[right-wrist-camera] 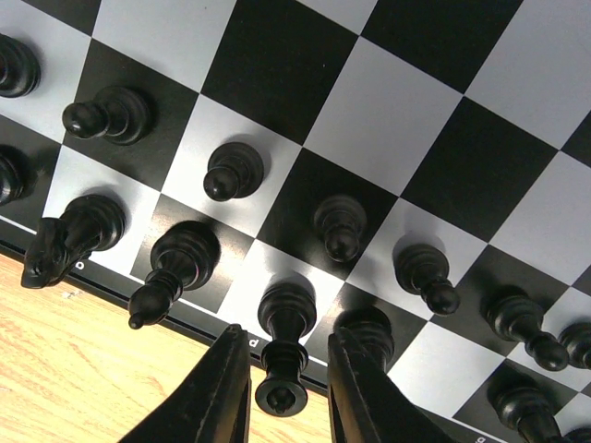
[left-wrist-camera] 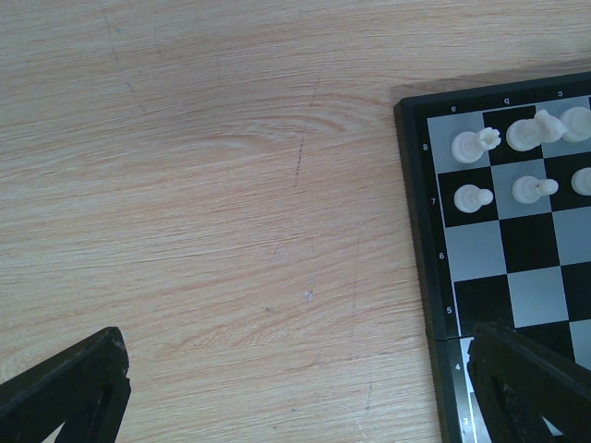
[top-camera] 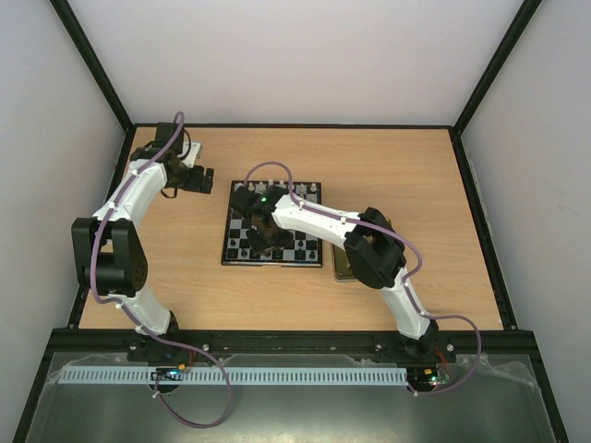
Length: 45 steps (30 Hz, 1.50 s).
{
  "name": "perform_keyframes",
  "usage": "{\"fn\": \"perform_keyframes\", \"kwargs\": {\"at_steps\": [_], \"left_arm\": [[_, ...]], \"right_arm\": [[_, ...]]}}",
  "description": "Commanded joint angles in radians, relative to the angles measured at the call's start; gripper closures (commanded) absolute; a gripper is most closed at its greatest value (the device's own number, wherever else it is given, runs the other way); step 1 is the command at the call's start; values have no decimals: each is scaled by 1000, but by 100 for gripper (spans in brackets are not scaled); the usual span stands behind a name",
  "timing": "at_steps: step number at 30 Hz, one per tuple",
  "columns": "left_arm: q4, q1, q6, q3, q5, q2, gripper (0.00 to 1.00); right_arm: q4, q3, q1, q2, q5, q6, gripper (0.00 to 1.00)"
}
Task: Set up the chess pieces on the board
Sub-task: Place the chess piece on the chessboard.
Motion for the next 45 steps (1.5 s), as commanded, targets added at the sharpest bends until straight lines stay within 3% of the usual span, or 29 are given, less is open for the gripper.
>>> {"fn": "perform_keyframes", "kwargs": {"at_steps": [1,45], "left_arm": [[-6,-3,-5,13,0,1,1],[-7,-10,-5,19,-9,-1,0]], "right_arm": [[-19,-10,-3,-18,4,-4,76],[-14,-5,8,-22,-38,-9,76]]}}
